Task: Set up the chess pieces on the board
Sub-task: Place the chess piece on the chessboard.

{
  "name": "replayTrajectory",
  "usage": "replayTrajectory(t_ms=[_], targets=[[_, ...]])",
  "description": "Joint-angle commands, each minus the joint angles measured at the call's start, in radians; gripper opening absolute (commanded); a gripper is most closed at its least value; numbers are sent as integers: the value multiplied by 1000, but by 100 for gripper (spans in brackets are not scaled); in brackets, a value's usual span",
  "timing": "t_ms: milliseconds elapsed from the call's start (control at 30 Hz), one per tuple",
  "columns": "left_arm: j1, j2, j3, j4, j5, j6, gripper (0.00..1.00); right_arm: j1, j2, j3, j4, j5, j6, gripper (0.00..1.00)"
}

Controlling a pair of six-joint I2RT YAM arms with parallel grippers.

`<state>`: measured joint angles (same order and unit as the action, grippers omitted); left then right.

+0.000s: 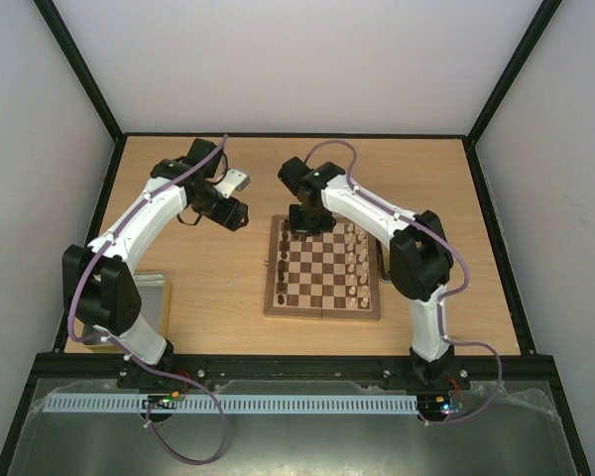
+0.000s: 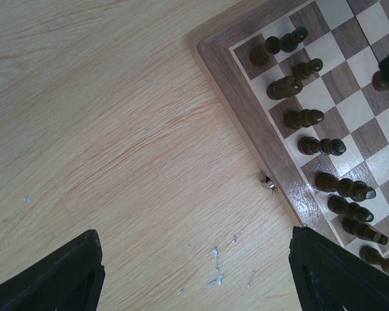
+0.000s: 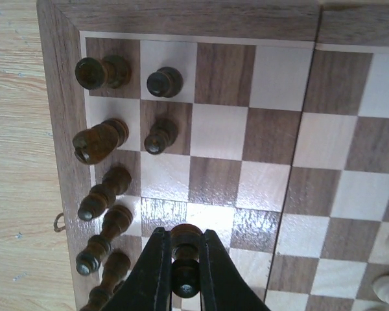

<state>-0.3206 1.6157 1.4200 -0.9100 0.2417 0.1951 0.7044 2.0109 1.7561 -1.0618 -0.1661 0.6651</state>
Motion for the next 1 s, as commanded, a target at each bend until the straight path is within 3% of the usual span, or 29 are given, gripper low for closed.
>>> replayTrajectory(t_ms=[0,967], targets=[[-2,-14,-6,-11,-5,7,78,10,48,50,-36,-21,-24,5],[-1,-28,-22,-5,-17,8,78,29,192,116,-19,-8,-61,7]])
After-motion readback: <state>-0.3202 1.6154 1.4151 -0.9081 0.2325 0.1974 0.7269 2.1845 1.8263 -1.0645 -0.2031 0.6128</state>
